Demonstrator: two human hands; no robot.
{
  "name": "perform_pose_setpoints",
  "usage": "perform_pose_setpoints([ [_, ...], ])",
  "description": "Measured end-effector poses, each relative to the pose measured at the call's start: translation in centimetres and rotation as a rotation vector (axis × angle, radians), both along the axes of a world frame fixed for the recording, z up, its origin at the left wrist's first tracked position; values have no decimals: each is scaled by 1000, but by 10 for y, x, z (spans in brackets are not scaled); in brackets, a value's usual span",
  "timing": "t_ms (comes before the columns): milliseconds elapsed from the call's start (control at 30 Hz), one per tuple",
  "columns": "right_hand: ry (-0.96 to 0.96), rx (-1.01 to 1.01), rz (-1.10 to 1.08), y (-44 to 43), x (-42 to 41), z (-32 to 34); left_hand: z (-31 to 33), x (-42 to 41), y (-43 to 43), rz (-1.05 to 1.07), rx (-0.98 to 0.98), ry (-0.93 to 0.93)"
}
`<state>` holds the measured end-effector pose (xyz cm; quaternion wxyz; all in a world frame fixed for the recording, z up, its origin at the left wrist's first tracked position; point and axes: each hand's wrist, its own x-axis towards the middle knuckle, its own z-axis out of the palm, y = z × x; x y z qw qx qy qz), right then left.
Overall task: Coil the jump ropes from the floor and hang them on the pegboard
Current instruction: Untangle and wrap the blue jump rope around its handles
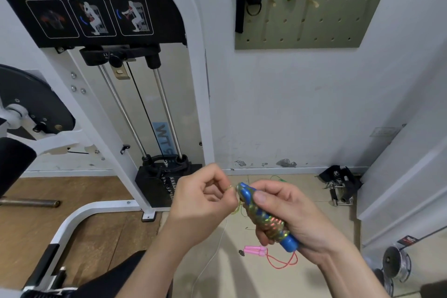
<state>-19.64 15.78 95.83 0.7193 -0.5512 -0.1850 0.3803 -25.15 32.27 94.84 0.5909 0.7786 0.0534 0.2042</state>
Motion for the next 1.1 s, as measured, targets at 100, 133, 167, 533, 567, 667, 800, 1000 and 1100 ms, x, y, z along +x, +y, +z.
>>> perform_pose_setpoints([
  [100,-153,-100,-136,9,-8,4,-8,9,-1,135,-91,62],
  [133,-204,-130,-172,10,-9,5,-9,10,0,149,-18,32],
  [167,-261,-165,-196,11,-10,5,-9,11,4,146,114,-30],
  [533,-397,-249,-159,8,-6,6,17,17,23,-58,15,71],
  [567,-387,-253,-138,6,-5,5,19,18,25,-104,-71,105],
  [667,-408,-294,-90,4,2,1,20,23,25,-207,-104,150],
  [800,-451,-324,-164,10,6,-5,17,34,3,-175,-148,198],
  [1000,-230,-265,-275,4,28,2,25,64,-12,-23,127,107],
  [1100,-644,-559,-389,-4,50,3,26,84,-24,71,229,98],
])
